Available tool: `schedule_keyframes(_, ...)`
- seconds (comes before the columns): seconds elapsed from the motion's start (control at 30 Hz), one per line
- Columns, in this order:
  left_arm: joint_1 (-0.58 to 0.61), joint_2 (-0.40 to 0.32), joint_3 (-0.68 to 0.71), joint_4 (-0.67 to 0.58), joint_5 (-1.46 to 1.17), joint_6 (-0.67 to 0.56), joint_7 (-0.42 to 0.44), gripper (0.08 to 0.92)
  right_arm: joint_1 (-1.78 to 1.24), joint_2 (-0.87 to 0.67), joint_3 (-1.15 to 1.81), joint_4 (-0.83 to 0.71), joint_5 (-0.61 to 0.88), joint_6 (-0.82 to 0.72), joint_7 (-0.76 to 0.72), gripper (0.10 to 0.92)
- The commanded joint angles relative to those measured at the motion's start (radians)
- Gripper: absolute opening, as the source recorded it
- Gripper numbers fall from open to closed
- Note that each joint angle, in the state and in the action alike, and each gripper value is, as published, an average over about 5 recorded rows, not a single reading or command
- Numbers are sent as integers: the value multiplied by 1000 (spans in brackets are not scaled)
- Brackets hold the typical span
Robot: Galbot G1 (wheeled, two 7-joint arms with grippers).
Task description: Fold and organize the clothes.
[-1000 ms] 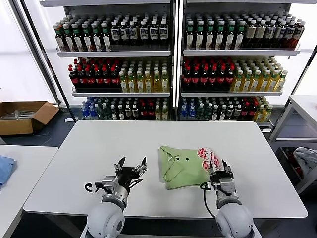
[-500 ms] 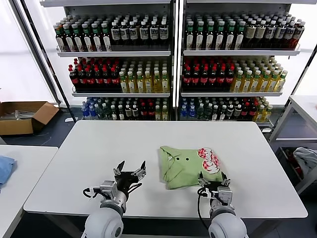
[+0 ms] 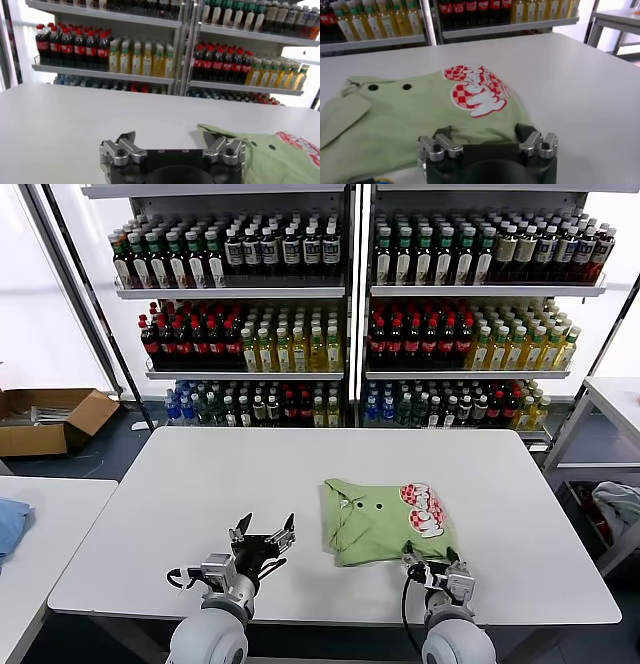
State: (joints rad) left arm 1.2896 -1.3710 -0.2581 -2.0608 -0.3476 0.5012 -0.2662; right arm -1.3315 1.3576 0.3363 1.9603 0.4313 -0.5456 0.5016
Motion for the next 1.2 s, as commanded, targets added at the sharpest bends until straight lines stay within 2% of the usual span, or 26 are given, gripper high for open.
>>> schedule_keyframes(0.03,8,1,-2,-7,0,1,1,823,-25,-3,13,67,47,-4,1,823)
schedule_keyframes(0.23,20,0,-11,-15,1,1,2,823,-25,-37,-14,233,-119,8,-80,823)
schedule_keyframes(0.4,37,1,-26,-38,0,0,3,823,47,-72,-71,242,-306,40,-173,823)
schedule_keyframes(0.53,60,1,-46,-58,0,-2,4,823,131,-102,-121,167,-343,42,-213,823)
schedule_keyframes(0.73,96,-2,-74,-81,1,-3,5,823,319,-78,-220,-103,-274,115,-211,823)
schedule_keyframes(0.87,114,-2,-97,-89,0,-3,6,823,406,-21,-247,-228,-241,154,-208,823)
schedule_keyframes(1.03,136,-2,-121,-89,0,-4,8,823,442,51,-256,-323,-240,187,-200,823)
schedule_keyframes(1.2,142,1,-135,-95,-3,-3,9,823,433,88,-256,-351,-228,128,-166,823)
